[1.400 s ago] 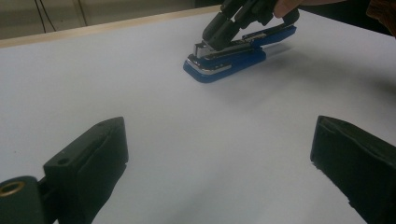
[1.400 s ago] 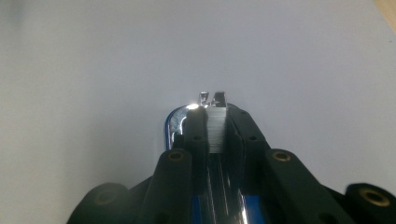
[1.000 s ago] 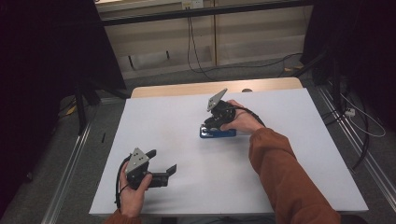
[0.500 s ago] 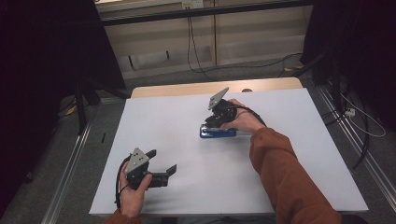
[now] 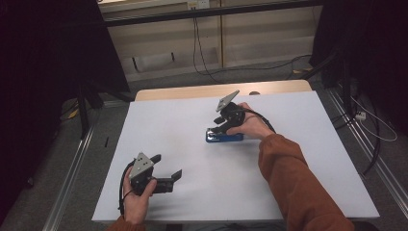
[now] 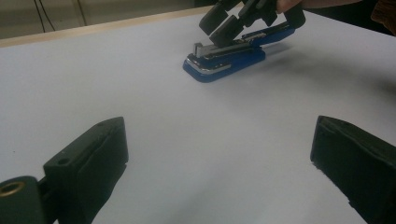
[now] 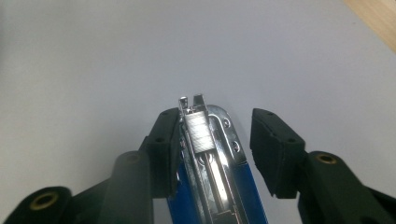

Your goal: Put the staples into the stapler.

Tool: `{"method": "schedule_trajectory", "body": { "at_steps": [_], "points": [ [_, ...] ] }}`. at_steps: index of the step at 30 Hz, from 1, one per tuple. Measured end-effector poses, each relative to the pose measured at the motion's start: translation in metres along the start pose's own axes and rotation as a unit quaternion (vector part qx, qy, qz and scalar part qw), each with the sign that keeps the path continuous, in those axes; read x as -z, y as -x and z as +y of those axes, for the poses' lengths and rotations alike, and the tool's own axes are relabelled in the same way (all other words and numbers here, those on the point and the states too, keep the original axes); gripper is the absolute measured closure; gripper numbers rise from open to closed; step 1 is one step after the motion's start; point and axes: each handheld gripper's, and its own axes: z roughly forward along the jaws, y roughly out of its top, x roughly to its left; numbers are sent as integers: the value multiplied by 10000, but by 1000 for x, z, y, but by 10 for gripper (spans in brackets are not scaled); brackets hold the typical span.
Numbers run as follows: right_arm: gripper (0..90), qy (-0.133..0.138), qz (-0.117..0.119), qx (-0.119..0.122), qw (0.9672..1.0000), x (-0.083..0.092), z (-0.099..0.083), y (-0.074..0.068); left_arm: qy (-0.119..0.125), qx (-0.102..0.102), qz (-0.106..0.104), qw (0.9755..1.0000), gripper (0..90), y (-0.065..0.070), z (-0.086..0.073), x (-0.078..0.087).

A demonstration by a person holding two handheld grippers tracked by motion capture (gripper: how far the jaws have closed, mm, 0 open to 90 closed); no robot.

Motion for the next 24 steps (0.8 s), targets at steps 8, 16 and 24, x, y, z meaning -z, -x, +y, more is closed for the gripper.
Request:
{"method": "schedule_trajectory", "body": {
  "at_steps": [8, 16, 24],
  "points": [
    [379, 130, -109, -255, 9995, 6, -6, 0, 16, 5, -6, 10000, 43, 0, 0, 0],
    [295, 229, -145, -522, 9983, 11, -13, 0, 12, 3, -5, 10000, 43, 0, 0, 0],
    [151, 416, -338, -945, 9941, 15, -21, -4, 11, 8, 0, 10000, 42, -1, 0, 0]
  ]
}}
